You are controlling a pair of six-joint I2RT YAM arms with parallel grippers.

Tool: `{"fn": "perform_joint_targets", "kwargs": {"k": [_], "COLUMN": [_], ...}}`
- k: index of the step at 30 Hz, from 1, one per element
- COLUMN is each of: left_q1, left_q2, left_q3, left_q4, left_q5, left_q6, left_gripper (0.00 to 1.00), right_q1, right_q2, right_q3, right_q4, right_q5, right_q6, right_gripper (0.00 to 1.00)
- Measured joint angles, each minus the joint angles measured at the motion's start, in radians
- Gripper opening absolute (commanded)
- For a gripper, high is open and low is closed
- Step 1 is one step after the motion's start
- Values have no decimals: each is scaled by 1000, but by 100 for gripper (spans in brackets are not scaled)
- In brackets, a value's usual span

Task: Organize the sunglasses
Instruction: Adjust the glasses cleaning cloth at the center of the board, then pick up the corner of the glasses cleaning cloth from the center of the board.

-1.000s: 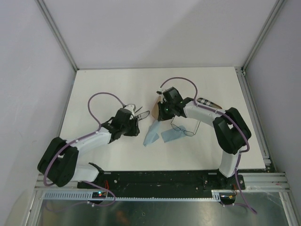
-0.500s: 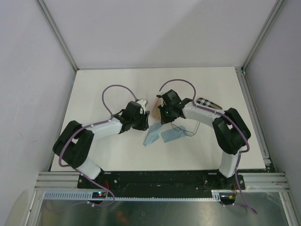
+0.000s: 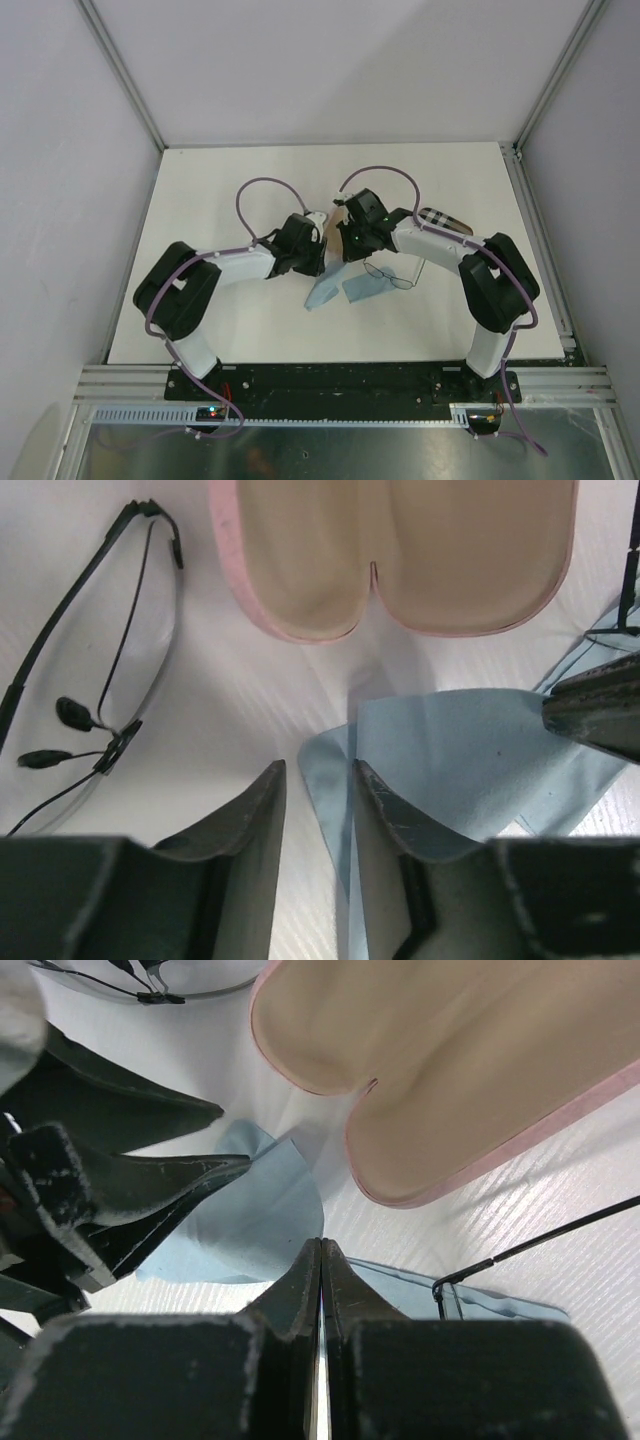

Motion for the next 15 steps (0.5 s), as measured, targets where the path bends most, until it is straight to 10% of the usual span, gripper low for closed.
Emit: {"fn": "perform_joint_targets", "kwargs": {"k": [6, 15], "left_q1": [-7, -5], "left_q2": [32, 34], "left_q3": [17, 6], "left_q4": [28, 46], "left_q5": [35, 71], "left_q6": [0, -28], "left_gripper": [3, 0], "right_q1": [0, -1], "right_q2": [-10, -23], "right_q3": [-1, -12], "right_q4": [0, 0], "right_q5": [0, 0], "right_q6": [0, 0], "right_gripper": [0, 0]}}
